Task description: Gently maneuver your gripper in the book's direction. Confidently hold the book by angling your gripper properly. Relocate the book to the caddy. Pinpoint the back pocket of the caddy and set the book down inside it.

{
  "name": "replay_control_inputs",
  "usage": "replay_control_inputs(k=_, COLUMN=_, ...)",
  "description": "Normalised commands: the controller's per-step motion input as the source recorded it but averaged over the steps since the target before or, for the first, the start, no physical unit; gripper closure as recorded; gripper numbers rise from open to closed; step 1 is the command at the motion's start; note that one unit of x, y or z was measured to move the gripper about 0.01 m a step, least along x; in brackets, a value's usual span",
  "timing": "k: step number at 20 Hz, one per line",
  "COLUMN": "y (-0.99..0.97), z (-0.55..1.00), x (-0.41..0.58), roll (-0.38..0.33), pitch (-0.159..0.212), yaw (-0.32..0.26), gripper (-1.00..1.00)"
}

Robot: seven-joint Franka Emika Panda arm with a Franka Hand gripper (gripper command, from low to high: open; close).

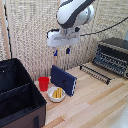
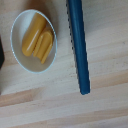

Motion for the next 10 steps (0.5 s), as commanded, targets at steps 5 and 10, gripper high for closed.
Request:
replay_control_inputs(k=5, y=-0.08, z=-0.34, x=0.137, roll=-0.025, pitch=-0.025, yaw=0.077, gripper=-1.0)
replay_control_inputs(k=10, y=-0.17, z=-0.25, x=0.203, roll=-0.001, pitch=-0.049, yaw=0.086, gripper=-1.0)
